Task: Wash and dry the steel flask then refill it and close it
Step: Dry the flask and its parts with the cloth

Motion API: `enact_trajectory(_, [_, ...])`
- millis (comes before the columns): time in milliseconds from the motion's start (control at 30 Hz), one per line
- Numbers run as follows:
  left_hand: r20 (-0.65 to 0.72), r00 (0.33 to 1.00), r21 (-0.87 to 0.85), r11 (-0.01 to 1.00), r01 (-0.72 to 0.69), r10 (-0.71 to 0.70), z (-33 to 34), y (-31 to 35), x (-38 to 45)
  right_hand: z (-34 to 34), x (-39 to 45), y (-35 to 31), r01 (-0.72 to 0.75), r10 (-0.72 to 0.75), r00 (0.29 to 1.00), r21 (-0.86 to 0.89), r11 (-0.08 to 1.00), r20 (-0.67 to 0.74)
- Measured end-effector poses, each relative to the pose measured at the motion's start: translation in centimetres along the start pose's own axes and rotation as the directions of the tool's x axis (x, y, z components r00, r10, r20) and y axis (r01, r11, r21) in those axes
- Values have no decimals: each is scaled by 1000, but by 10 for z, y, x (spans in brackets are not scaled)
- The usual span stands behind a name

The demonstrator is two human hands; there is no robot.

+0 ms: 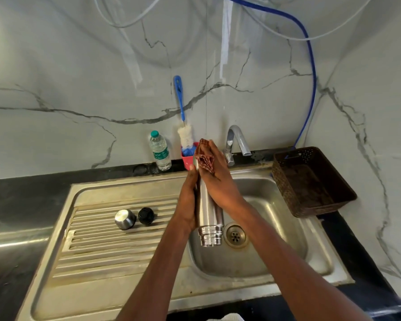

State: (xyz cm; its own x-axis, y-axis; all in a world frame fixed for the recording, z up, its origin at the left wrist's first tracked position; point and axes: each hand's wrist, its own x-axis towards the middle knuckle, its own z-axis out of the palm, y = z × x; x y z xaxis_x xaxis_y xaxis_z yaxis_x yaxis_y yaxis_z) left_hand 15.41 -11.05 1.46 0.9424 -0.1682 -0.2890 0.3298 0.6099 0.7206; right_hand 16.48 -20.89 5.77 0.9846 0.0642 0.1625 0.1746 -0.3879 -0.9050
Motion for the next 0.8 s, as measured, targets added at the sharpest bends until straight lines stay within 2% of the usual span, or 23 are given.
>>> enact_trajectory(133, [57,998,-37,999,-10,12,-12,3,6,13,-32,-3,-72,62,997,265,961,45])
enact_trajectory(200, [29,1000,-49,999,2,-1,-19,6,5,16,-57,0,-71,43,994,286,956,103])
enact_trajectory(267, [-8,1000,-51,999,13,-13,-28,6,5,15,-80,6,-27,-8,986,207,978,168])
enact_trajectory(367, [0,997,-45,996,79,-79,-32,7,-1,13,-93,13,116,-91,971,-103,988,220])
enact_trajectory(467, [73,993,-6,996,93,-93,-23,3,-6,20,-70,5,135,-98,988,-346,929,122])
enact_trajectory(533, [37,998,73,996,47,-50,-13,3,-8,15,-43,-1,90,-73,995,-362,928,61])
enact_trajectory(600, [51,997,64,997,50,-54,-6,-1,-8,3,-17,-9,44,-34,998,-238,970,45])
enact_trajectory(667, [72,996,23,998,56,-57,-3,-2,-7,-6,-2,-16,-65,63,997,58,996,42])
enact_trajectory(733, [64,997,-5,999,34,-34,-4,-1,-4,-11,-2,-20,-211,197,978,295,932,76])
enact_trajectory(800, [46,999,-22,1000,16,-15,-3,2,-4,-12,-15,-20,-287,263,958,333,898,115])
